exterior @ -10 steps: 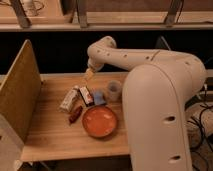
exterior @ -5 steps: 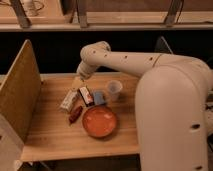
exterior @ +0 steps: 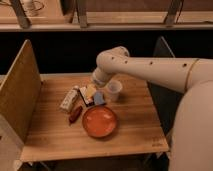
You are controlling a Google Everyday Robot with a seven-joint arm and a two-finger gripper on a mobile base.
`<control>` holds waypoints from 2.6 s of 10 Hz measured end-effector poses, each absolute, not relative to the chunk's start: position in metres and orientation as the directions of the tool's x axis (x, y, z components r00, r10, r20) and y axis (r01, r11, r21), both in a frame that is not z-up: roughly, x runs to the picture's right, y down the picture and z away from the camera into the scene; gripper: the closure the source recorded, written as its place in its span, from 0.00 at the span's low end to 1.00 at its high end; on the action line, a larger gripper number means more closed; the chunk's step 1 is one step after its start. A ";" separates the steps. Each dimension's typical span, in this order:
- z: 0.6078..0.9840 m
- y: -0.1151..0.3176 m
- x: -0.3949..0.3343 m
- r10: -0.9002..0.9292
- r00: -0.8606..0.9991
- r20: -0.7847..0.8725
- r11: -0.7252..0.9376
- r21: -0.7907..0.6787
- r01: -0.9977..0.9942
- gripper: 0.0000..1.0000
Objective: Move the arm in a circular motion
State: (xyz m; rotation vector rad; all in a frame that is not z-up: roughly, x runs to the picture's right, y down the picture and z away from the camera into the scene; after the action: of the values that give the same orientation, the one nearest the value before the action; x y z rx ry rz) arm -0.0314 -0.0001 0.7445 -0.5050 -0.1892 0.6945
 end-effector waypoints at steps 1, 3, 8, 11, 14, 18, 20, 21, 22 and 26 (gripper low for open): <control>0.746 0.000 0.002 0.678 0.734 -0.043 0.640 -0.456 -0.618 0.20; 0.752 -0.008 0.053 0.715 0.691 -0.108 0.618 -0.364 -0.697 0.20; 0.810 -0.056 0.052 0.739 0.660 -0.133 0.614 -0.270 -0.742 0.20; 0.826 -0.056 -0.027 0.701 0.710 -0.066 0.643 -0.371 -0.670 0.20; 0.809 -0.020 -0.088 0.643 0.766 0.003 0.668 -0.492 -0.559 0.20; 0.773 0.036 -0.079 0.631 0.776 -0.013 0.635 -0.565 -0.527 0.20; 0.763 0.051 -0.026 0.652 0.752 -0.093 0.610 -0.525 -0.594 0.20; 0.761 0.050 0.011 0.672 0.727 -0.140 0.598 -0.477 -0.644 0.20; 0.759 0.045 0.038 0.690 0.703 -0.172 0.587 -0.435 -0.683 0.20; 0.785 -0.011 0.090 0.740 0.638 -0.214 0.568 -0.311 -0.762 0.20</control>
State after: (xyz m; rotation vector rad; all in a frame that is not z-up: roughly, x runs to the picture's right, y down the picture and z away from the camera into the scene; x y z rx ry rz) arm 0.0900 -0.0107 0.7850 -0.3958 0.0616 0.8828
